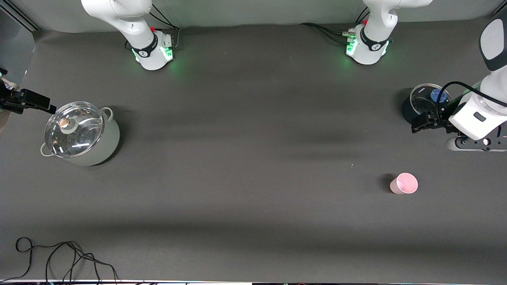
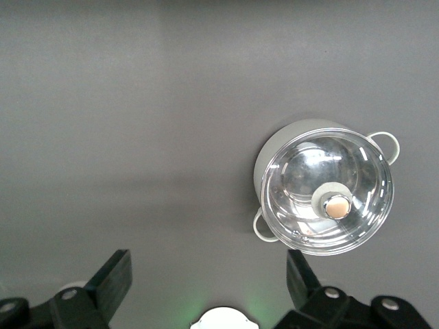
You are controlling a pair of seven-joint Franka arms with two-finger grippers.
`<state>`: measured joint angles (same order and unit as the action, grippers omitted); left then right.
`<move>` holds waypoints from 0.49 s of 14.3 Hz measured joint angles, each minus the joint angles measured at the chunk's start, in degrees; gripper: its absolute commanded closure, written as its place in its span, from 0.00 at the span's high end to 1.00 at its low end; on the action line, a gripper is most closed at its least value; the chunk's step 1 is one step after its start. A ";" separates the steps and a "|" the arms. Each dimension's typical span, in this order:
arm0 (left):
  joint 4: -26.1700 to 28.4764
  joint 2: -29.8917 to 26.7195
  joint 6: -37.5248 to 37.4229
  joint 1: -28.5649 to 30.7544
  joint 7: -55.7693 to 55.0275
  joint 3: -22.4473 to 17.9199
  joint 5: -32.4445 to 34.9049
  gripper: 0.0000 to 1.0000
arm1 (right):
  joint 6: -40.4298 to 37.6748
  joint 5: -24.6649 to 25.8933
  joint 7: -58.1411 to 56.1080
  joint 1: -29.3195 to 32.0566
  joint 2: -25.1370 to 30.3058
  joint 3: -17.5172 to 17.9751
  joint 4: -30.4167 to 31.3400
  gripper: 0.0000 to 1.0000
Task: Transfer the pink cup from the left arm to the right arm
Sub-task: 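Raise the left gripper from beside the blue saucepan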
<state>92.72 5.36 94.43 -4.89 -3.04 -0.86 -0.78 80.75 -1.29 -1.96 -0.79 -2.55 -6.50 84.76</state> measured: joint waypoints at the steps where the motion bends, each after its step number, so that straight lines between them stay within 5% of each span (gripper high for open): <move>1: -0.42 0.14 0.12 0.00 0.21 -0.01 0.00 1.00 | 0.00 0.00 0.00 0.00 -0.01 0.00 0.00 1.00; 7: -6.36 3.34 0.95 0.68 10.73 -0.53 -1.07 1.00 | -0.10 0.00 0.00 -0.01 -0.04 -0.07 0.00 1.00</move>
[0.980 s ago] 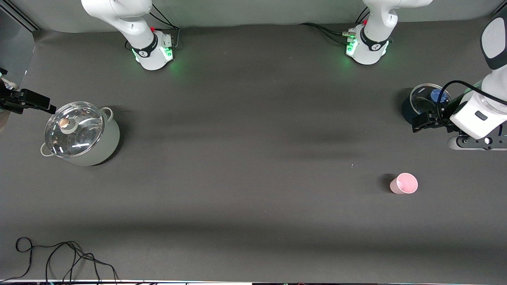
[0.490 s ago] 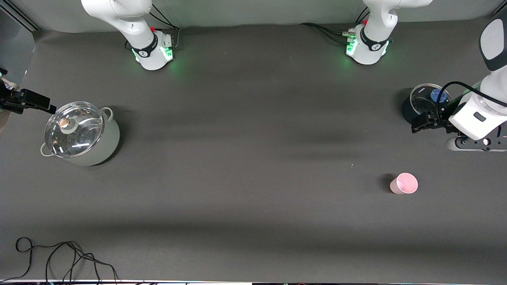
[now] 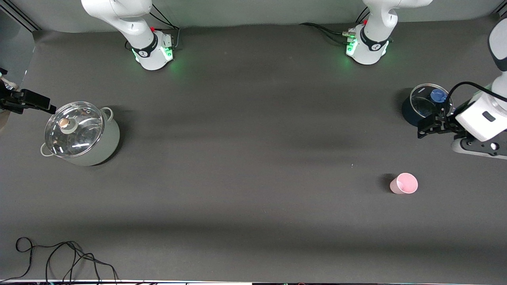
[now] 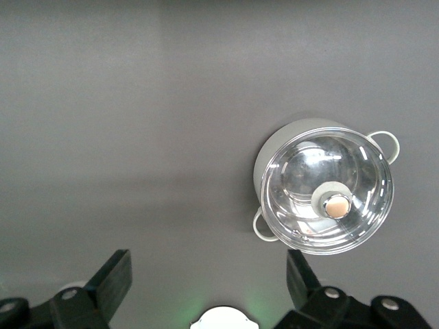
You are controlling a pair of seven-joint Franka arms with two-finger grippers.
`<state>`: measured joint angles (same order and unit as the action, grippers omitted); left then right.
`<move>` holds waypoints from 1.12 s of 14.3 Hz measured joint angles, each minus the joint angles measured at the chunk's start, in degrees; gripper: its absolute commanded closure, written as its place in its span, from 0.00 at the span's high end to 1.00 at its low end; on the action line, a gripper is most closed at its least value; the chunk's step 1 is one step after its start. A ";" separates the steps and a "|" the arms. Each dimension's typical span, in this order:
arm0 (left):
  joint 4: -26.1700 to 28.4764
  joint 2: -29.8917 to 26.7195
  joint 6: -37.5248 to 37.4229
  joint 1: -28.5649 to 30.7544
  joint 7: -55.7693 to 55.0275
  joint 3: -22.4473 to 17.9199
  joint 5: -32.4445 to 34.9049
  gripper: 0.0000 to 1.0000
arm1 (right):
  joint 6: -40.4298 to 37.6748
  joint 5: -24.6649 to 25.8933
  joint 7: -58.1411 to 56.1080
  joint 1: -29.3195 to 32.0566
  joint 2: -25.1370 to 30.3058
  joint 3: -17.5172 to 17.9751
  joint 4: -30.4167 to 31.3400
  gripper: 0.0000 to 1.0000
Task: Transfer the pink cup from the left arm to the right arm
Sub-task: 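Raise the left gripper from beside the blue saucepan, then move the open left gripper over to the pink cup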
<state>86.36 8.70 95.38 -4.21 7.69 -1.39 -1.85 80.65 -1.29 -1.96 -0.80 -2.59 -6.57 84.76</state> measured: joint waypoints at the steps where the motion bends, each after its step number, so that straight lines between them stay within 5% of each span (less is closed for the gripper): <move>1: -1.27 0.96 0.00 0.90 1.57 -0.16 -1.24 1.00 | -0.03 0.00 0.00 -0.01 0.00 0.00 0.00 1.00; 16: -6.50 18.39 -2.45 24.59 60.08 -0.69 -36.12 0.97 | -1.15 0.00 0.00 -0.06 -0.01 0.09 0.01 1.00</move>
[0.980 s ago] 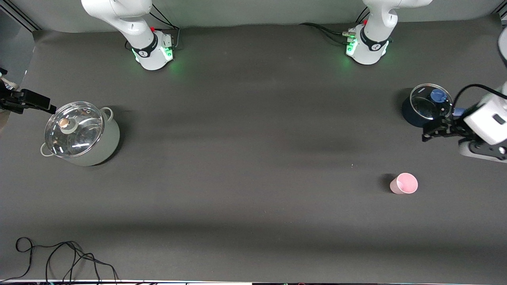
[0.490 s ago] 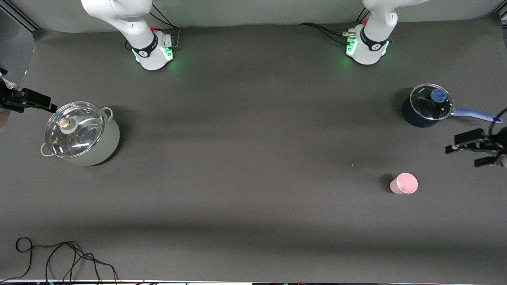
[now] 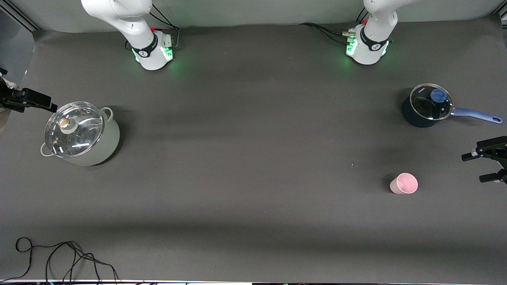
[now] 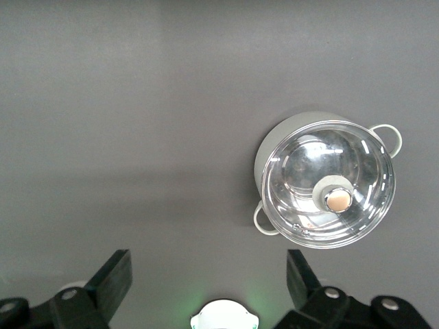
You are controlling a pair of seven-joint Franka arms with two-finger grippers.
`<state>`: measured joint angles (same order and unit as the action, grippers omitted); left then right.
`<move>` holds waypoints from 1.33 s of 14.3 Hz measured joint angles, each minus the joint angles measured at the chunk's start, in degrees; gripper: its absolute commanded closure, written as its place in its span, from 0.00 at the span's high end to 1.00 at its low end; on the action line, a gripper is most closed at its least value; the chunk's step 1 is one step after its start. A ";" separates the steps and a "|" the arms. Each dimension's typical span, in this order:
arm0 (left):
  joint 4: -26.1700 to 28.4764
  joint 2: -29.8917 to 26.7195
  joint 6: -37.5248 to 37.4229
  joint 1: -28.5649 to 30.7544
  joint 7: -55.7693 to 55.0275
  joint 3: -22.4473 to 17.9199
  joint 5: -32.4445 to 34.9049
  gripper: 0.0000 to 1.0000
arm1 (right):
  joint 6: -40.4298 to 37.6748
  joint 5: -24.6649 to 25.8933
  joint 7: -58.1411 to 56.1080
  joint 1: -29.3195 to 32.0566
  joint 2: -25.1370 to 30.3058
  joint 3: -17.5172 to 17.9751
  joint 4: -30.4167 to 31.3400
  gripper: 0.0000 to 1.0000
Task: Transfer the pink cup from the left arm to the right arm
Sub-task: 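Move the open left gripper over to the pink cup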
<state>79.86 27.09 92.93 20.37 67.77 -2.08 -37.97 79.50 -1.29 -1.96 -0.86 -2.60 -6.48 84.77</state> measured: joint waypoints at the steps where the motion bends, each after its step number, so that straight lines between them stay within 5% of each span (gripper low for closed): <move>1: 0.02 1.64 -1.23 1.00 3.70 0.02 -1.43 0.97 | -0.03 0.00 0.00 -0.02 0.00 0.03 0.00 1.00; 8: 0.14 12.50 -8.89 8.31 24.01 0.10 -13.28 0.99 | -0.18 0.00 0.00 0.05 -0.11 -0.22 0.00 1.00; 19: 0.68 25.62 -6.94 10.22 52.77 0.23 -20.63 0.99 | -0.18 -1.25 0.00 0.30 -0.56 -1.20 0.00 1.00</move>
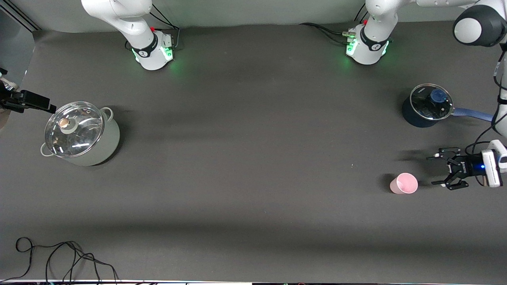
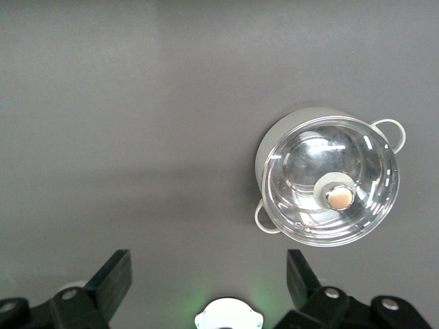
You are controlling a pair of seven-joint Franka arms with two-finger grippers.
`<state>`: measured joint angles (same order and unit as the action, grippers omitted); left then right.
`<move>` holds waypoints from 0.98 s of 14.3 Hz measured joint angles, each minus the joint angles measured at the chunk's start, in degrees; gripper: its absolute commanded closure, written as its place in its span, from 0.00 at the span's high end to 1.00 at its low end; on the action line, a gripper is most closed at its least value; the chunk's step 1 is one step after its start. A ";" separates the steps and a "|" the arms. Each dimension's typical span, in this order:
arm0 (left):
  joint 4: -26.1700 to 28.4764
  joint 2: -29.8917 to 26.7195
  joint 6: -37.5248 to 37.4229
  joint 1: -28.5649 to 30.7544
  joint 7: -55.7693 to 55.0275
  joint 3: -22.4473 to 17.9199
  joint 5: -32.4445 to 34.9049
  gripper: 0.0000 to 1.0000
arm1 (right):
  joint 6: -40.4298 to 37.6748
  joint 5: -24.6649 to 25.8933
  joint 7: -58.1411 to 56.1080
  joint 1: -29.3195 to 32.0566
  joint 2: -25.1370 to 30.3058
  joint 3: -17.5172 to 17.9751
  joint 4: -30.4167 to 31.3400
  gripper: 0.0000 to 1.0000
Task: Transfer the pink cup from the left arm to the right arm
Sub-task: 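Move the open left gripper over to the pink cup, then close the left gripper around the pink cup's side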
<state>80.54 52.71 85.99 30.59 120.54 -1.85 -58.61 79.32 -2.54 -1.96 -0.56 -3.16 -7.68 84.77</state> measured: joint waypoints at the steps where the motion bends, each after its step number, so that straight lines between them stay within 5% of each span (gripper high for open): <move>1: -0.01 0.68 0.68 0.09 1.65 0.00 -0.80 0.99 | 0.00 -0.18 0.00 0.02 0.00 -0.19 0.00 1.00; 14: 2.27 4.61 13.79 -0.37 15.47 5.08 -8.19 0.99 | -0.01 -1.46 0.00 0.08 -0.61 -0.67 0.01 1.00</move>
<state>82.81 57.32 99.78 30.22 136.01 3.23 -66.79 79.31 -4.00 -1.96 -0.48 -3.76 -8.36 84.78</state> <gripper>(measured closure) 0.004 0.000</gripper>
